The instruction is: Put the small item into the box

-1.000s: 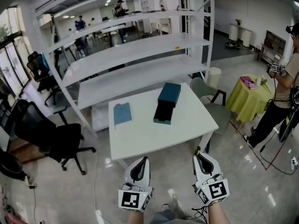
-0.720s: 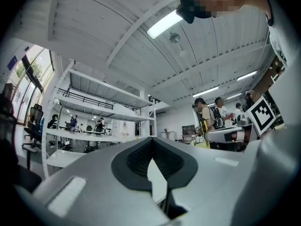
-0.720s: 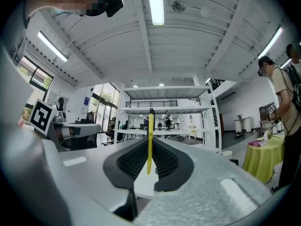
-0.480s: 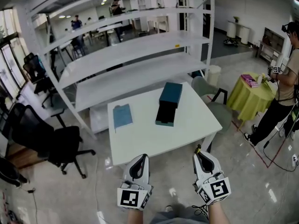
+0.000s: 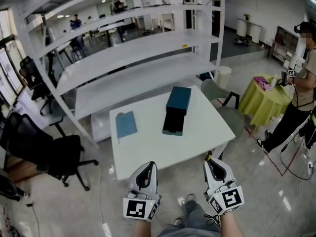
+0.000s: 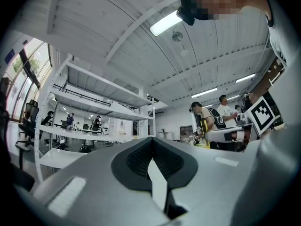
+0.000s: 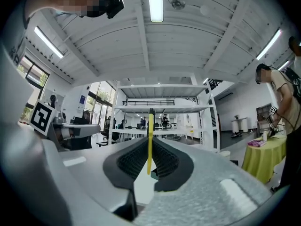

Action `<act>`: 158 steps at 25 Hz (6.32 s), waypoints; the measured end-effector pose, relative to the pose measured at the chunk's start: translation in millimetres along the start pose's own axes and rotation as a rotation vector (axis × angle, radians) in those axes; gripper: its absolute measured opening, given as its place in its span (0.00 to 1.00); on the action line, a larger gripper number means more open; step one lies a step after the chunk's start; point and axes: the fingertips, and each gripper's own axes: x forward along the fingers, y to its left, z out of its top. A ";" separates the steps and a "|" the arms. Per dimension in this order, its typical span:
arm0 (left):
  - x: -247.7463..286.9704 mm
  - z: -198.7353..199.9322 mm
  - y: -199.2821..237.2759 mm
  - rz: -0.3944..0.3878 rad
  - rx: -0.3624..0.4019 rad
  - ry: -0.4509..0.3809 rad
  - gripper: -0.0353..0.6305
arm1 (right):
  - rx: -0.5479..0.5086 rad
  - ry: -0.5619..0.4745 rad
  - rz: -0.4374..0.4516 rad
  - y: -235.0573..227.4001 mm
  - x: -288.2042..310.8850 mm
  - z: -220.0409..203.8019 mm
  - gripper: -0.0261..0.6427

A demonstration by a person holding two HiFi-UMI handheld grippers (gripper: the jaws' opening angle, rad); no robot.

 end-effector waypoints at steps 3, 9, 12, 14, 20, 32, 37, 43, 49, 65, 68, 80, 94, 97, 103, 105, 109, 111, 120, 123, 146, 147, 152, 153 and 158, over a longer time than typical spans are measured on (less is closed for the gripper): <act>14.3 0.4 8.2 0.015 0.000 -0.004 0.07 | -0.004 0.001 0.017 -7.4 17.9 -0.4 0.08; 52.5 -2.0 24.5 0.049 0.008 -0.014 0.07 | -0.005 0.002 0.066 -28.1 61.0 -1.8 0.08; 72.7 -6.1 29.4 0.065 0.011 -0.012 0.07 | -0.004 0.000 0.090 -41.0 82.0 -3.1 0.08; 85.2 -8.3 32.5 0.079 0.014 -0.011 0.07 | -0.004 0.001 0.104 -49.8 94.8 -4.1 0.08; 119.7 -8.4 35.4 0.119 0.022 -0.008 0.07 | 0.004 0.006 0.154 -74.3 124.4 -3.8 0.08; 154.0 -14.9 27.6 0.160 0.046 0.019 0.07 | 0.031 0.057 0.250 -102.8 165.5 -21.9 0.08; 167.7 -18.7 32.0 0.144 0.052 0.031 0.07 | 0.048 0.097 0.258 -107.3 182.9 -31.5 0.08; 184.3 -22.5 42.9 0.104 0.041 0.041 0.07 | 0.078 0.180 0.250 -106.9 206.3 -48.5 0.08; 196.9 -27.6 54.9 0.060 0.032 0.045 0.07 | 0.088 0.283 0.234 -104.2 233.2 -71.1 0.08; 212.8 -53.2 91.0 -0.023 -0.004 0.085 0.07 | 0.137 0.486 0.195 -93.1 282.0 -137.8 0.08; 214.5 -58.0 96.1 -0.034 -0.011 0.092 0.07 | 0.145 0.525 0.190 -90.9 286.8 -150.7 0.08; 220.5 -73.6 115.9 -0.053 -0.036 0.119 0.07 | 0.160 0.664 0.167 -89.4 304.5 -194.0 0.08; 224.0 -86.0 135.1 -0.053 -0.061 0.135 0.07 | 0.161 0.844 0.158 -88.1 322.1 -249.4 0.08; 222.8 -88.5 138.3 -0.050 -0.069 0.137 0.07 | 0.157 0.893 0.154 -87.2 321.6 -262.0 0.08; 222.0 -88.1 143.4 -0.042 -0.085 0.136 0.07 | 0.135 0.980 0.131 -91.1 317.7 -280.3 0.08; 221.2 -89.5 145.2 -0.040 -0.083 0.138 0.07 | 0.128 1.006 0.127 -91.7 317.0 -285.1 0.08; 219.8 -91.8 148.0 -0.038 -0.083 0.143 0.07 | 0.100 1.050 0.125 -92.2 317.0 -292.9 0.08; 219.6 -91.8 149.4 -0.035 -0.088 0.142 0.07 | 0.080 1.075 0.125 -92.1 317.2 -295.7 0.08; 219.1 -97.6 158.0 -0.030 -0.088 0.158 0.07 | -0.006 1.177 0.124 -88.0 318.2 -311.4 0.08; 218.6 -99.4 161.1 -0.026 -0.095 0.162 0.07 | -0.004 1.206 0.163 -76.9 318.8 -315.9 0.08; 217.9 -111.3 175.6 -0.018 -0.112 0.175 0.07 | -0.260 1.350 0.170 -86.4 323.1 -333.5 0.09; 217.7 -111.7 175.6 -0.019 -0.113 0.175 0.07 | -0.265 1.353 0.172 -86.4 322.7 -334.1 0.09; 217.2 -112.8 177.6 -0.020 -0.127 0.179 0.07 | -0.272 1.357 0.178 -85.8 323.7 -333.1 0.09; 216.8 -112.9 177.8 -0.021 -0.128 0.180 0.07 | -0.272 1.358 0.178 -85.4 323.9 -332.6 0.09; 215.9 -114.7 176.1 -0.030 -0.126 0.181 0.07 | -0.271 1.356 0.179 -85.7 323.5 -333.2 0.10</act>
